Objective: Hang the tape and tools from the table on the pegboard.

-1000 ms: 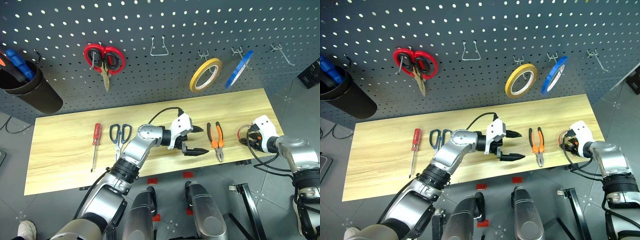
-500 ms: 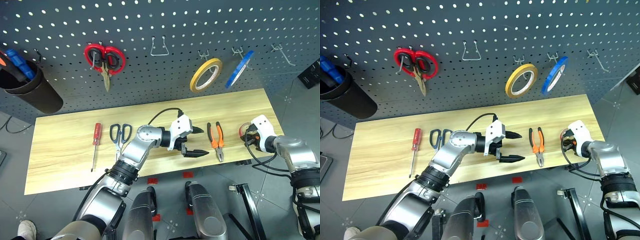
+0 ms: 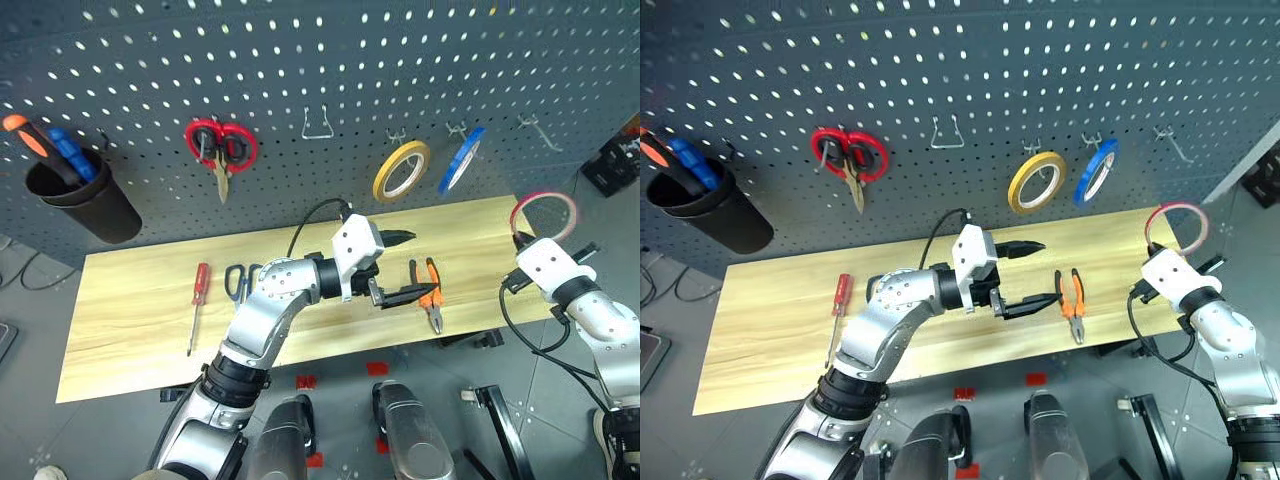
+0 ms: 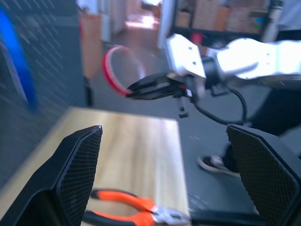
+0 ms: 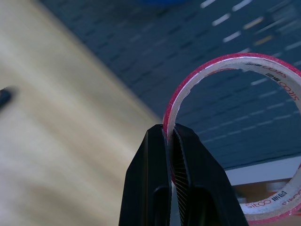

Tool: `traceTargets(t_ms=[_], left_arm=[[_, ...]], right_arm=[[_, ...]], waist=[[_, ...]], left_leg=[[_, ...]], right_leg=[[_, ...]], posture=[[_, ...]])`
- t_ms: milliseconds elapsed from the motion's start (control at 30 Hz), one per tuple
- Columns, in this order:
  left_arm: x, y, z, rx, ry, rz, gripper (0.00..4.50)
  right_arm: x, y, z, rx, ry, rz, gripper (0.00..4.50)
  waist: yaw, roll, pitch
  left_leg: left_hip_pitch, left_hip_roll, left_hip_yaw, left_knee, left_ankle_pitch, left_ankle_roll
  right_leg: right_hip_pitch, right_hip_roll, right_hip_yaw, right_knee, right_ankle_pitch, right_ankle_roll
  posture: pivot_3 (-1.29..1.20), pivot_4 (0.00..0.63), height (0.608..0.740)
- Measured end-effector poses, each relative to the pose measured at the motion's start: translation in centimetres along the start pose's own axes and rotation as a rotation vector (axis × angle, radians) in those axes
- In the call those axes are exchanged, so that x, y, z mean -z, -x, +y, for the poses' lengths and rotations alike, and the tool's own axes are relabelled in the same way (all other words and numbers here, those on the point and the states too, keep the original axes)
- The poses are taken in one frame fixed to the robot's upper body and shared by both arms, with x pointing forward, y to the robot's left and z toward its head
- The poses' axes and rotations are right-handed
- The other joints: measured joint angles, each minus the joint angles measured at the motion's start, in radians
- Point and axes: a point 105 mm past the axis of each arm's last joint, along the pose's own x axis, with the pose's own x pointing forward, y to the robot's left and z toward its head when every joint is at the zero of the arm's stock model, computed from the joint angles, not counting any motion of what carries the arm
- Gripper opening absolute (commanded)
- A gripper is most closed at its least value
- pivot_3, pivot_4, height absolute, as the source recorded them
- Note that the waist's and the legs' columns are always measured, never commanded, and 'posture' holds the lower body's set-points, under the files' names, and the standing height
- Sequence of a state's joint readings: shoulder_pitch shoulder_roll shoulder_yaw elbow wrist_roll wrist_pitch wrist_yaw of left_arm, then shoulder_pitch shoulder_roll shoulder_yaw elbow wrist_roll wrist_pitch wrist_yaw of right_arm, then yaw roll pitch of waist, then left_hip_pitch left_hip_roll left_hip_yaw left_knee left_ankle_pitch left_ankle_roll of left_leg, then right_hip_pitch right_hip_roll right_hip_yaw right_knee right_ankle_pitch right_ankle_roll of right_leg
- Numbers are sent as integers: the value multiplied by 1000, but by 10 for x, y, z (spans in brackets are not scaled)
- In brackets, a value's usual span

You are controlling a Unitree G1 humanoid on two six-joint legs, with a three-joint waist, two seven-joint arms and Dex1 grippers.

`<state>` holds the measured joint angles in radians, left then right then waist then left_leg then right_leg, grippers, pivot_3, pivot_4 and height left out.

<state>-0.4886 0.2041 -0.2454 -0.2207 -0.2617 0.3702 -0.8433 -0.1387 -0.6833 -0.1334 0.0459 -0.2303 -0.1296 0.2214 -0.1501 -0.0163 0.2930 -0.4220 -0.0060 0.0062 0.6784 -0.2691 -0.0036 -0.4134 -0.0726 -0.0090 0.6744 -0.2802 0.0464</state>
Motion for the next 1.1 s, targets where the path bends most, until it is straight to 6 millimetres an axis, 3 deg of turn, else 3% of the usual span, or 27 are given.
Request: traceTargets(t_ms=[167, 267, 467, 733, 967, 1100], left_arm=[[-4, 8, 11, -107, -4, -8, 4500], [-9, 2, 24, -155, -14, -28, 4500], [-15, -16, 40, -194, -21, -71, 4500], [-13, -24, 40, -179, -26, -83, 4500], [-12, -23, 41, -179, -30, -75, 4500], [-12, -22, 41, -179, -30, -73, 4500]], right_arm=[[-11, -19, -18, 148, 35, -78, 23], [-19, -34, -27, 179, 31, -132, 23], [-20, -56, -23, 98, -25, -163, 23], [-4, -80, -11, -69, -261, -97, 23], [-19, -94, -25, -93, -283, -156, 23], [-21, -96, -18, -124, -300, -169, 23]], waist=[[-13, 3, -44], [-19, 3, -67], [-52, 5, -92], [-120, 11, -104], [-155, 14, -110], [-158, 15, -115]], left_leg=[[2, -4, 0, 1, -1, 1], [2, -3, -1, 0, -1, 2], [2, -3, 0, -1, -2, 4], [2, -3, -1, -2, -3, 5], [2, -3, -1, -2, -3, 5], [5, -3, -1, -2, -4, 7]], right_leg=[[4, 2, 2, -3, 0, 2], [6, 3, 1, -6, 0, 3], [9, 2, 0, -11, 0, 3], [10, 2, 0, -10, 0, 3], [11, 2, 0, -9, 0, 3], [14, 2, 0, -10, 0, 3]], posture=[[-385, 107, 740], [-373, 98, 740], [-356, 96, 740], [-341, 99, 740], [-326, 103, 740], [-313, 107, 740]])
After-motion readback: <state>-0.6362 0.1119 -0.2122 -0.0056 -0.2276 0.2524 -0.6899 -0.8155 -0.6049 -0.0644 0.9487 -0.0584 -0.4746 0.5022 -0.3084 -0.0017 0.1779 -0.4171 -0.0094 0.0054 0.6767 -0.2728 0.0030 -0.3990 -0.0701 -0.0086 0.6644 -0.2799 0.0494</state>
